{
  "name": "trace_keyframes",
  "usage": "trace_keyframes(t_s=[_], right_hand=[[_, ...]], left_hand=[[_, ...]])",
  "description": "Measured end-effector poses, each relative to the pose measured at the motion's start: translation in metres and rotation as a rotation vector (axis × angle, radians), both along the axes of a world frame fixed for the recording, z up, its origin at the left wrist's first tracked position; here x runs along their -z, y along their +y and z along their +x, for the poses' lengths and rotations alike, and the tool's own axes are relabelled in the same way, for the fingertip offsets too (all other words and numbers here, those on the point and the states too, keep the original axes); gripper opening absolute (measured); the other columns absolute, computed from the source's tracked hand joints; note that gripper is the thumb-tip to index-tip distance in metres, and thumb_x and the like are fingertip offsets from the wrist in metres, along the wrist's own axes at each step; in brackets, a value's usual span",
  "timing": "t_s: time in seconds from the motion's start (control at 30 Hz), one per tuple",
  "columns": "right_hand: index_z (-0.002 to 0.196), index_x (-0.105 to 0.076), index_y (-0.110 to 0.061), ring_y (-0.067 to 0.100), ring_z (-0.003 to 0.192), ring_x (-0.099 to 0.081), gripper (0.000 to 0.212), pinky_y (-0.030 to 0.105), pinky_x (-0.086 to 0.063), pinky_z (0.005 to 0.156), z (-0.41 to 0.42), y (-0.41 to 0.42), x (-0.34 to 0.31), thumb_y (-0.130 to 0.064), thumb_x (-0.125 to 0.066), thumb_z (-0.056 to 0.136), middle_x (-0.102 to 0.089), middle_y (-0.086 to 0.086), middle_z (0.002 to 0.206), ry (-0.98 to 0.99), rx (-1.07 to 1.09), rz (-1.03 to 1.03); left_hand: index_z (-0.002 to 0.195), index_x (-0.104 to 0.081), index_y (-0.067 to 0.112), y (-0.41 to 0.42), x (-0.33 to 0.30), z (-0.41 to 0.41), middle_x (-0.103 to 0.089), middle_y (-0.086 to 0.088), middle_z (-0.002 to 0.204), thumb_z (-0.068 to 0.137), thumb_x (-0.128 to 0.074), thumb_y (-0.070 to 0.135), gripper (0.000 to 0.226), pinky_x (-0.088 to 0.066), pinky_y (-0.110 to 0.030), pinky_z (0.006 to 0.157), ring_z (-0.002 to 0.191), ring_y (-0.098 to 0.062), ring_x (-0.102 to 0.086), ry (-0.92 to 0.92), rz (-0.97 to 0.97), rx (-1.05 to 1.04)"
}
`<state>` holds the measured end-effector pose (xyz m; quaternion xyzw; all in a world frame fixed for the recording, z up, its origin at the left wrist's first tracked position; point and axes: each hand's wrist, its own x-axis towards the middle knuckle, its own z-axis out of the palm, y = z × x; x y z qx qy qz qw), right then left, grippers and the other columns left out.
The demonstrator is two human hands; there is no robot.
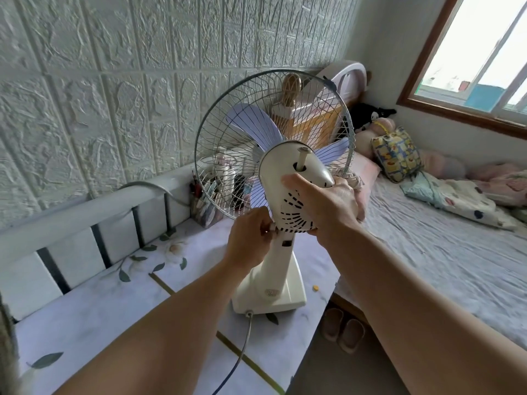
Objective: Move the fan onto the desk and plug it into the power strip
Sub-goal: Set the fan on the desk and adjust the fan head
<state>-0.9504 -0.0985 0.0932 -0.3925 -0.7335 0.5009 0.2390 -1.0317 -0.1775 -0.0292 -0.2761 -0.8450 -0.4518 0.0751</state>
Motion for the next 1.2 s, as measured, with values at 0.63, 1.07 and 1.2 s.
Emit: trace_keyframes(t_s=[0.63, 1.07, 1.2], right_hand=[[0.118, -0.048, -0.016, 0.023, 0.094, -0.054, 0.078, 0.041, -0.051, 0.093, 0.004, -0.01, -0.009, -0.055, -0.078, 0.058, -0.059, 0.005, 0.103, 0.034, -0.062, -0.032], [0.149, -0.021, -0.02, 0.029, 0.135, -0.038, 0.085, 0.042, -0.034, 0.109, 0.048, 0.014, 0.027, -0.036, -0.068, 0.08, -0.04, 0.012, 0.147, 0.093, -0.226, -0.192], [0.148, -0.022, -0.022, 0.028, 0.135, -0.04, 0.1, 0.048, -0.033, 0.112, 0.05, 0.026, 0.036, -0.044, -0.073, 0.064, -0.041, 0.009, 0.148, 0.045, -0.301, -0.218]], left_hand=[[0.12, -0.057, 0.017, -0.021, -0.019, 0.007, -0.07, -0.004, 0.109, 0.069, -0.075, 0.004, 0.056, -0.056, -0.041, 0.087, 0.103, -0.024, -0.065, -0.518, 0.166, 0.161], [0.131, -0.049, 0.017, -0.034, -0.034, 0.029, -0.06, -0.007, 0.124, 0.076, -0.074, 0.008, 0.061, -0.047, -0.029, 0.093, 0.101, -0.018, -0.057, -0.539, 0.058, 0.086], [0.132, -0.048, 0.018, -0.025, -0.037, 0.042, -0.061, -0.005, 0.127, 0.075, -0.075, 0.011, 0.063, -0.046, -0.038, 0.101, 0.112, -0.024, -0.06, -0.523, 0.01, 0.016]])
